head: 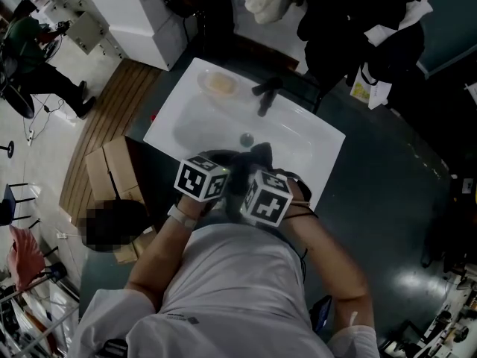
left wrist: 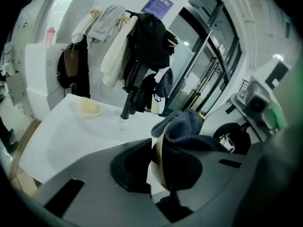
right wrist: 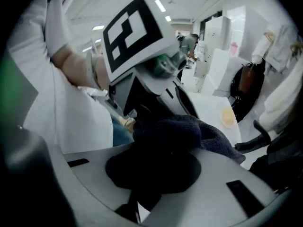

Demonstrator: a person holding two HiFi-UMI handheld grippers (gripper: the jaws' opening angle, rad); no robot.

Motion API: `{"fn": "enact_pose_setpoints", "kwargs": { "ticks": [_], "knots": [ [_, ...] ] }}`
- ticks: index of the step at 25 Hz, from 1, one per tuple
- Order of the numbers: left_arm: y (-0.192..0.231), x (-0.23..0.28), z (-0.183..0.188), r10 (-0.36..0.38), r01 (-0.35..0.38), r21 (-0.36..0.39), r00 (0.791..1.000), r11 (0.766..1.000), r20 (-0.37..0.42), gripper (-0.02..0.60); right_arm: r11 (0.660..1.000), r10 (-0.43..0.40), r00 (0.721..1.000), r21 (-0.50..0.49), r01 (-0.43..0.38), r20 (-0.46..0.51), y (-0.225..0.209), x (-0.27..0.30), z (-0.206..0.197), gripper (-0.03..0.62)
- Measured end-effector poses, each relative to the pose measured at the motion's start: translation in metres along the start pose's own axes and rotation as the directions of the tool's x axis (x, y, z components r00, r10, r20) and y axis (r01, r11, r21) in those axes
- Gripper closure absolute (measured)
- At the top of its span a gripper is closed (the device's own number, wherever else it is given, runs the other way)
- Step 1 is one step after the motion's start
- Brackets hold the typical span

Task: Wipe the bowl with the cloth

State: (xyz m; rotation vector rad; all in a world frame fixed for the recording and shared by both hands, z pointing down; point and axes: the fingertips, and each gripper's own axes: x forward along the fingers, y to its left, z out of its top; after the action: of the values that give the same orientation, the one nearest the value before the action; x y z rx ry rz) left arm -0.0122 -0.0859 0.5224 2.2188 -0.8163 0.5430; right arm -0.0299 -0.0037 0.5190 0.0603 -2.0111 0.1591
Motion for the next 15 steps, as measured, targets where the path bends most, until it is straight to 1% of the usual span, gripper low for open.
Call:
{"fn": "enact_pose_setpoints", "kwargs": {
  "ticks": [2, 4, 6, 8, 9, 11, 13, 15],
  "knots": [
    [0.002, -0.001, 0.001, 0.013, -0.013, 0.005, 1.000, 1.000, 0.001, 0.552, 0.996, 0.011, 0.997, 0.093, -0.018, 0.074, 0.000, 0.001, 0.005, 0.522],
    [0.003, -0.002, 0.001, 0.027, -0.027, 0.014, 1.000, 1.000, -0.001, 0.546, 0.985, -0.002, 0.992, 0.170, -0.019, 0.126, -0.001, 0.003, 0.008, 0.522],
    [0.004, -0.002, 0.001, 0.039, -0.039, 0.019, 0.999, 0.999, 0.001, 0.545, 0.971, -0.033, 0.986, 0.239, -0.007, 0.165, -0.005, 0.006, 0.009, 0.522],
    [0.005, -0.001, 0.002, 0.050, -0.050, 0.026, 0.999, 0.998, 0.002, 0.543, 0.960, -0.081, 0.980, 0.277, 0.028, 0.182, -0.010, 0.008, 0.008, 0.522],
    [0.005, -0.001, 0.002, 0.053, -0.053, 0.028, 0.999, 0.998, 0.003, 0.543, 0.961, -0.115, 0.978, 0.268, 0.066, 0.172, -0.013, 0.009, 0.007, 0.522],
    [0.005, 0.000, 0.002, 0.052, -0.052, 0.022, 0.999, 0.998, 0.005, 0.543, 0.966, -0.205, 0.973, 0.185, 0.183, 0.106, -0.021, 0.009, 0.002, 0.522],
    [0.004, 0.001, 0.001, 0.043, -0.043, 0.004, 0.999, 0.999, 0.007, 0.543, 0.952, -0.301, 0.954, 0.048, 0.301, 0.004, -0.030, 0.010, -0.007, 0.522],
    [0.001, 0.003, 0.000, 0.035, -0.035, -0.004, 0.999, 0.999, 0.005, 0.545, 0.924, -0.378, 0.922, -0.094, 0.370, -0.086, -0.037, 0.011, -0.014, 0.520]
  ]
}}
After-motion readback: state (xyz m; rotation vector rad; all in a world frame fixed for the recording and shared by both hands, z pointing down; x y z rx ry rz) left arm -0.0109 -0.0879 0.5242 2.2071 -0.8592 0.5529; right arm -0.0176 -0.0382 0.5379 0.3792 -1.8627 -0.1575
